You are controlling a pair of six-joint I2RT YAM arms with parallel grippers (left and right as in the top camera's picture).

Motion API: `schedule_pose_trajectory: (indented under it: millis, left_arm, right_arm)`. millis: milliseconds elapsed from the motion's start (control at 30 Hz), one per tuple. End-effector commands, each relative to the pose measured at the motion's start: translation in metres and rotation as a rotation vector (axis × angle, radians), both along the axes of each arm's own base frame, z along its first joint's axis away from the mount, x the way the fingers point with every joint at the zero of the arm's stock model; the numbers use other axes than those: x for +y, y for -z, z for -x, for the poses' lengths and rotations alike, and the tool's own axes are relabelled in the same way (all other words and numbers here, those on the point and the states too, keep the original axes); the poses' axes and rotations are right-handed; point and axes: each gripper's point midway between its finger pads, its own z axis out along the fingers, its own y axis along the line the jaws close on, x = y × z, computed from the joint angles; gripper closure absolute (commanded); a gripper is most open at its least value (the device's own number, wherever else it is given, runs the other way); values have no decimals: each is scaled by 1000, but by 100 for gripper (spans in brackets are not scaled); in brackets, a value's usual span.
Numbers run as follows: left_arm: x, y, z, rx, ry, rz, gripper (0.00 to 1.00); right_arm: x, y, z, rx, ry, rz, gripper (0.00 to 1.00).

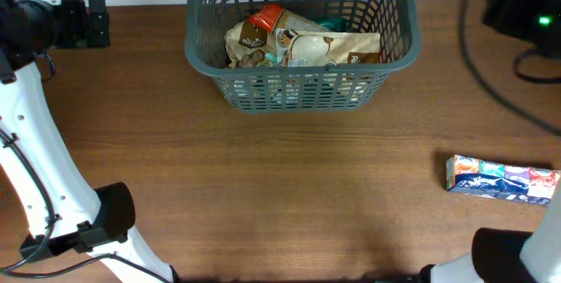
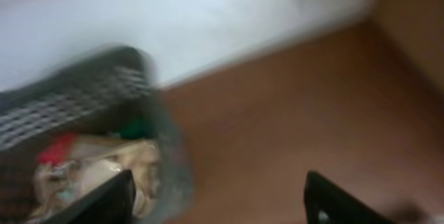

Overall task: Pack container
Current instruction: 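Carry the rice bag into the basket and release it, then lower the right gripper onto the blue Kleenex multipack and grasp it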

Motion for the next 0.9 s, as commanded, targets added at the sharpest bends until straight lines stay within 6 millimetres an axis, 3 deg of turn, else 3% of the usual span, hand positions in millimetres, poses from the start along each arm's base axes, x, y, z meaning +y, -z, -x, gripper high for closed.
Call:
schedule_pose_trajectory:
  millis: [0, 200, 500, 633, 867]
  left_arm:
    - [2, 3, -1, 8, -15, 8, 1]
    - [2, 3, -1, 8, -15, 8, 1]
    - [2, 3, -1, 8, -15, 8, 1]
    - [2, 3, -1, 8, -15, 8, 1]
    - [2, 3, -1, 8, -15, 8, 1]
  right_arm:
    - [-38, 48, 8, 139, 230, -172, 25]
    - [-64, 138, 23, 395, 341, -276, 19]
    - [-70, 279, 57, 670, 547, -490, 14]
    - [-70, 316, 71, 701, 593, -602, 9]
    - [-85, 343, 109, 766, 699, -675, 1]
